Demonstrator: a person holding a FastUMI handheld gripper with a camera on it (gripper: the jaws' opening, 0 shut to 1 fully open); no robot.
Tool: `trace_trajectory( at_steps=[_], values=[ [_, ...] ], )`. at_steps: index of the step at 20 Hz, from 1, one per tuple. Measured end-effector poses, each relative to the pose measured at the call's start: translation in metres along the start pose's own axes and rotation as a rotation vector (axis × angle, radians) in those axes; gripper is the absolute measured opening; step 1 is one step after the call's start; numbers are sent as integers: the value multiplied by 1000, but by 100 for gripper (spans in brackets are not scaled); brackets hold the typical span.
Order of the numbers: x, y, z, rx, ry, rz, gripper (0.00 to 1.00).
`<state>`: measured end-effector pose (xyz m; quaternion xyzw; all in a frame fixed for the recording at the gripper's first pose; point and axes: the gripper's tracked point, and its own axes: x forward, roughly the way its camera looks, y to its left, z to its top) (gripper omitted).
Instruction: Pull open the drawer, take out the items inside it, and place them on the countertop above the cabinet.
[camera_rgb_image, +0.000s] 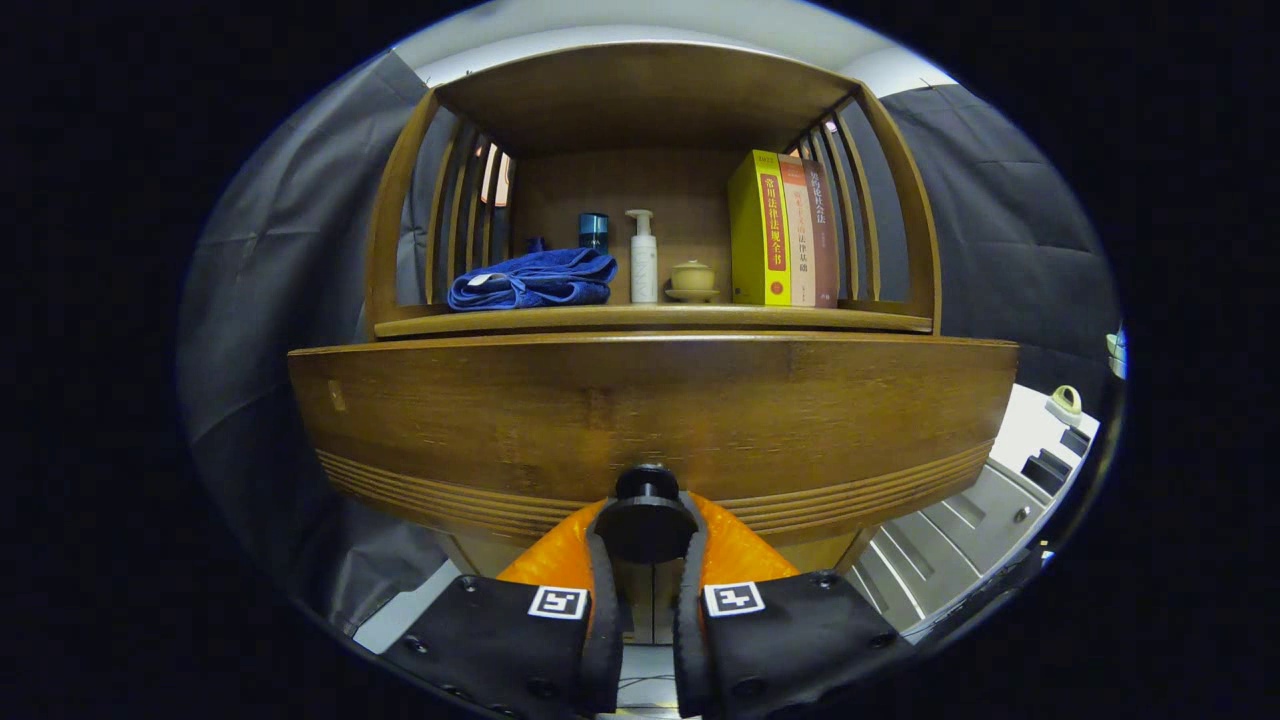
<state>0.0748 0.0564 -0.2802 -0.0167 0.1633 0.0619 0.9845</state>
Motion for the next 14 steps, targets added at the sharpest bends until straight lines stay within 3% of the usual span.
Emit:
trace_trajectory(
  at_steps=[14],
  values=[
    [-57,4,-9,-18,51,4,29]
  ],
)
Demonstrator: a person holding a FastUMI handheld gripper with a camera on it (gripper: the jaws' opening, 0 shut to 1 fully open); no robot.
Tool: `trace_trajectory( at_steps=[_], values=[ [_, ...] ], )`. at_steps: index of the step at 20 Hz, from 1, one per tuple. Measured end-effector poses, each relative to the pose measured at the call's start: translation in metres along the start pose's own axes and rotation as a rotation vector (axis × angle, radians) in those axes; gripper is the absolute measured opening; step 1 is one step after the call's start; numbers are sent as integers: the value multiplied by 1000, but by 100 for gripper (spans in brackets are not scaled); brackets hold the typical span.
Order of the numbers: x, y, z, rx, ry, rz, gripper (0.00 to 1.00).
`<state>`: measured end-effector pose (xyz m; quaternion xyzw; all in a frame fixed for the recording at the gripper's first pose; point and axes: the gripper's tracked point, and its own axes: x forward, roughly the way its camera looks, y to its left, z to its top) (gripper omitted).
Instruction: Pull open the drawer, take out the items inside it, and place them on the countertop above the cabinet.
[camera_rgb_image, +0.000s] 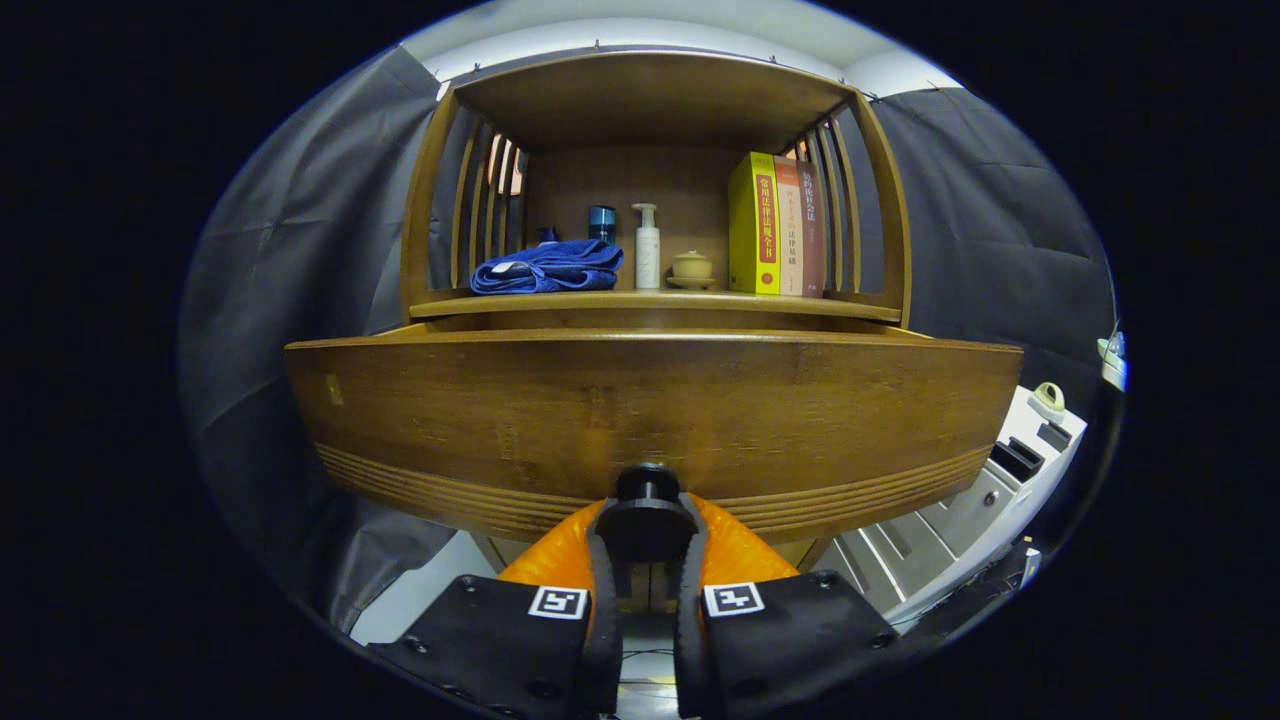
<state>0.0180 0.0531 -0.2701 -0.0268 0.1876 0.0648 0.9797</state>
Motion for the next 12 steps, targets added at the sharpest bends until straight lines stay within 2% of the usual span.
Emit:
trace_trajectory(
  at_steps=[10,12],
  values=[
    [-10,0,-14,-26,14,-6,29],
    [-11,0,-15,-19,12,-6,32]
  ],
)
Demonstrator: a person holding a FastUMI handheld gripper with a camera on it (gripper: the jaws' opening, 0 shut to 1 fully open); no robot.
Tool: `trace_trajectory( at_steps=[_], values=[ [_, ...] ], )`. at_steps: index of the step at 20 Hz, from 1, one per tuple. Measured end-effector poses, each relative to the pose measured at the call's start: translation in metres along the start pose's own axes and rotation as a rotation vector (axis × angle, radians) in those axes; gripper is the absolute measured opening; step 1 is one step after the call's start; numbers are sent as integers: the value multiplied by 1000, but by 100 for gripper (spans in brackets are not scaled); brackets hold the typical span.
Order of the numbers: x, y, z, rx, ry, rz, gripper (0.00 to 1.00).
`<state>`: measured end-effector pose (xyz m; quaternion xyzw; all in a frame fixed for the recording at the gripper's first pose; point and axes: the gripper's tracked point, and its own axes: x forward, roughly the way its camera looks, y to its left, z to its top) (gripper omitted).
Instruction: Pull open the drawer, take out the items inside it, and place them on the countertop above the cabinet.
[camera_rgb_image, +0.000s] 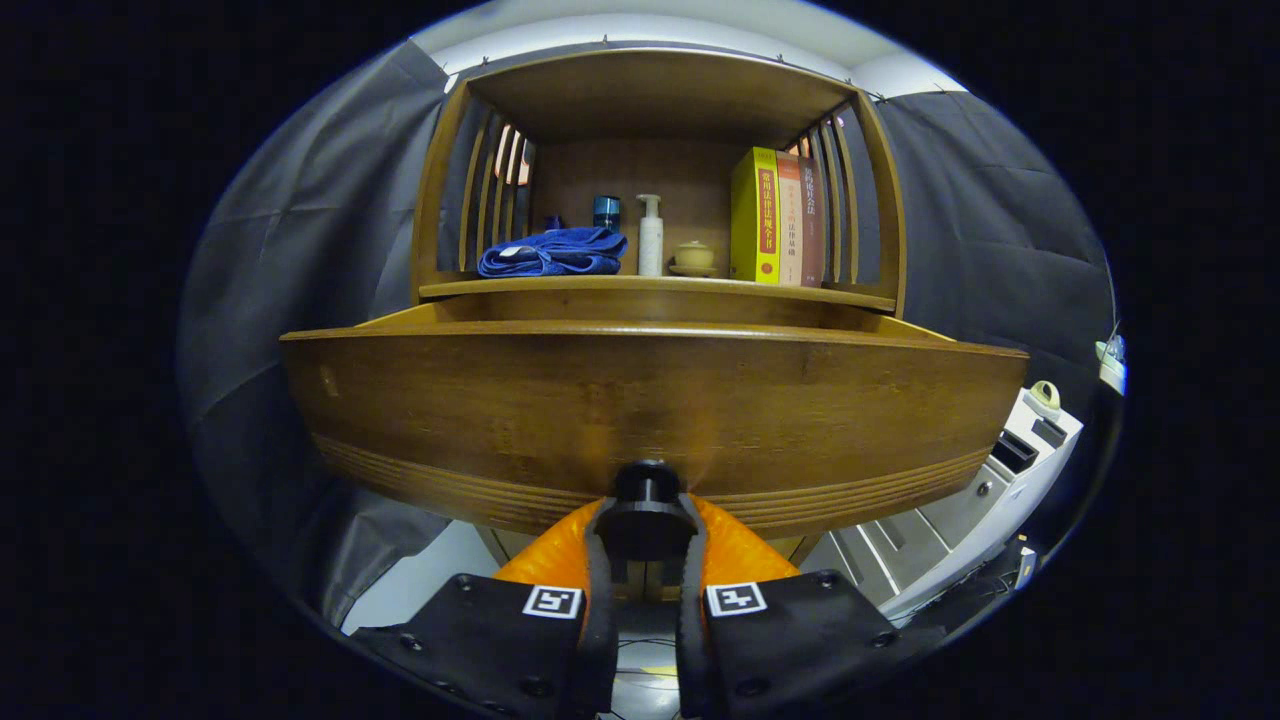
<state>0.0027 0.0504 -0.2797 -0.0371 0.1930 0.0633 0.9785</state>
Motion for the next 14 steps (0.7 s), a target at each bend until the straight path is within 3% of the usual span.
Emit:
trace_trajectory(
  at_steps=[8,11,14],
  values=[
    [2,3,-1,-14,-1,1,56],
    [0,3,0,-10,-4,-3,82],
    [0,-2,9,-21,-29,-18,95]
  ],
)
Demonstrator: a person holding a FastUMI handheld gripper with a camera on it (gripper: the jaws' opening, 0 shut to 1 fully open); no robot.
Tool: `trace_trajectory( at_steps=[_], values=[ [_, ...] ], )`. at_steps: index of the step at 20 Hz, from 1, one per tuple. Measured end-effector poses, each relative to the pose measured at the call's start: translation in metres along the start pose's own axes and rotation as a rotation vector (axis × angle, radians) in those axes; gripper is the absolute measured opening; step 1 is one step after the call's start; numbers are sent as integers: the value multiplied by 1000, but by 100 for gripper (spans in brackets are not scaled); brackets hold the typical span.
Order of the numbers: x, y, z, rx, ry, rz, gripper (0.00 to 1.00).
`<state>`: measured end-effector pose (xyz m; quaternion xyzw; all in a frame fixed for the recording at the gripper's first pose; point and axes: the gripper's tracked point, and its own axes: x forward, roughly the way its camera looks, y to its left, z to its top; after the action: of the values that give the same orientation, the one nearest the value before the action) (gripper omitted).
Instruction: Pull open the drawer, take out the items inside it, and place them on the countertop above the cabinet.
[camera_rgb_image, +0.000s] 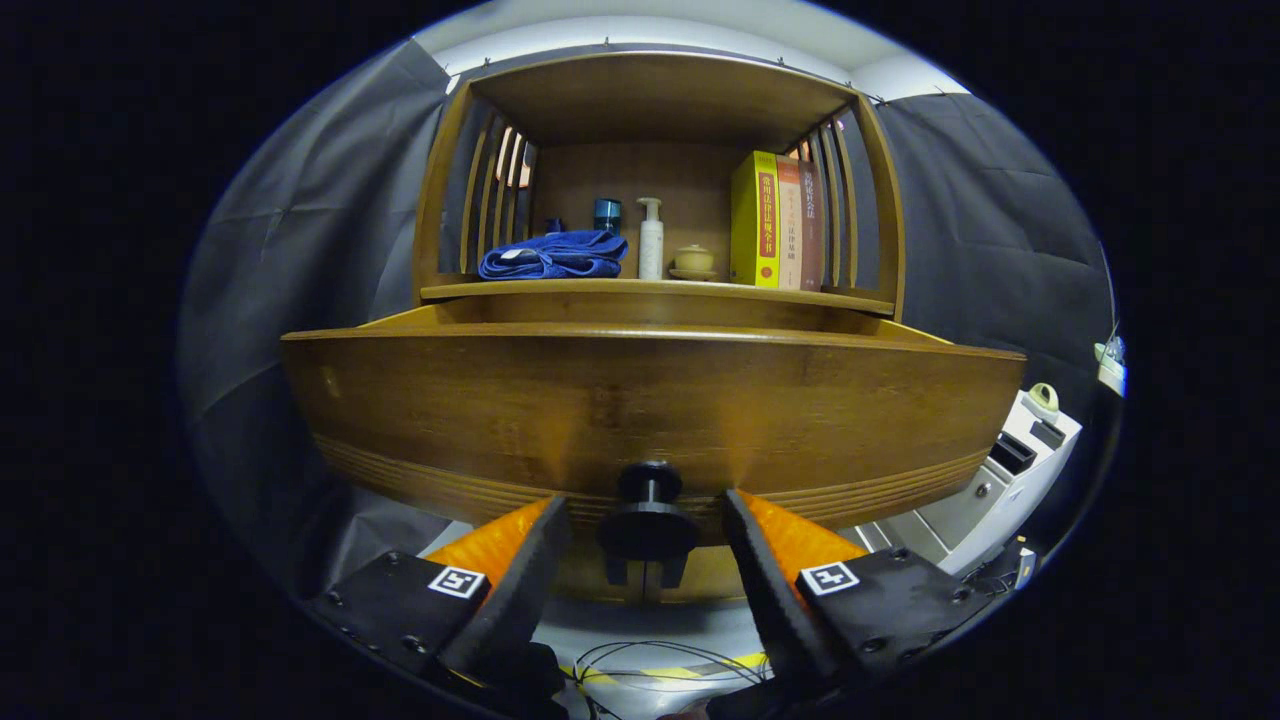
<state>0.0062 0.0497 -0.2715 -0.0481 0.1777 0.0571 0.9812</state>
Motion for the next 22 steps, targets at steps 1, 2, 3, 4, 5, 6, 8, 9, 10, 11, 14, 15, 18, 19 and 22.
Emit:
trace_trajectory(
  at_steps=[1,2,3,4,5,6,8,9,10,11,14,15,18,19,22],
  values=[
    [-2,-2,5,3,-10,-3,99],
    [-5,-3,12,10,-22,-4,99],
    [-8,-4,19,18,-35,-3,99],
    [-11,-7,27,24,-50,-3,99],
    [-16,-10,36,24,-67,-6,99],
    [-20,-14,46,25,-86,-11,99],
    [-29,-19,70,32,-130,-13,99],
    [-32,-22,84,37,-152,-13,99],
    [-36,-26,100,46,-178,-13,99],
    [-40,-31,119,56,-206,-14,99],
    [-39,-46,175,52,-270,-19,99],
    [-36,-49,193,44,-276,-20,99],
    [-20,-30,241,81,-285,74,99],
    [-12,-23,248,109,-256,101,99],
    [29,-22,243,130,-100,115,99]
  ],
)
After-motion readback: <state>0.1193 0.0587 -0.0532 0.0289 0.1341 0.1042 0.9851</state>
